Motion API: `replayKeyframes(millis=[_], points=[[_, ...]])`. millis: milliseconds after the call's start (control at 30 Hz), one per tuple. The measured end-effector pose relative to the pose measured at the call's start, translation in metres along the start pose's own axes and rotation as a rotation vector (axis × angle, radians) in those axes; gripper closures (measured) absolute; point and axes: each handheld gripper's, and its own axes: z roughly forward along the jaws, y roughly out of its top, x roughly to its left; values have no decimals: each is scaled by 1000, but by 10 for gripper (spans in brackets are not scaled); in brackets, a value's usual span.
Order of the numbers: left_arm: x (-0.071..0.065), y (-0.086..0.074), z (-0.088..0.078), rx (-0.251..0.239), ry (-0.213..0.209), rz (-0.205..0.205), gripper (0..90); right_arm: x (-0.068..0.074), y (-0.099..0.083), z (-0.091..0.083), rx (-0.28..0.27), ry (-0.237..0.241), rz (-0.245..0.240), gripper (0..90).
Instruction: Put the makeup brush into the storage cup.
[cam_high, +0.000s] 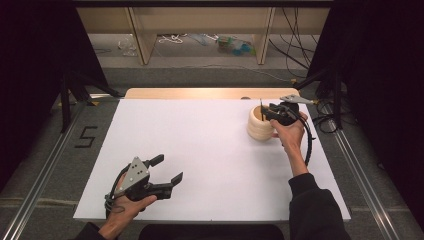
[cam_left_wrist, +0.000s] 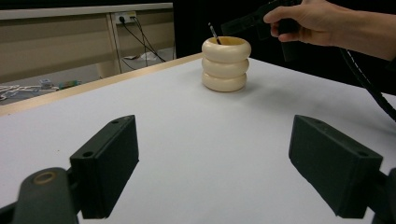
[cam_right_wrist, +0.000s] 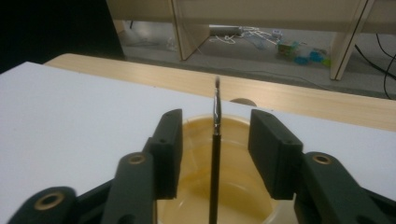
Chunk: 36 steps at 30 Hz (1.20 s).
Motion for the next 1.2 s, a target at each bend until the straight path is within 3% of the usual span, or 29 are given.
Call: replayKeyframes(millis=[300,567,600,700,1200], points=[[1,1,0,-1,0,15,159,12,12,-14,-7,-39,-2,317],[1,1,0,-2,1,16,159,22,20,-31,-41,-22,-23,223],[0,0,0,-2,2,2,158,24,21,-33,-47,-23,-19,220],[0,1,0,-4,2,16,159,28,22,-41,-77,-7,-13,204],[1,1,-1,-4,4,20,159,53,21,-74,-116,33,-55,177]])
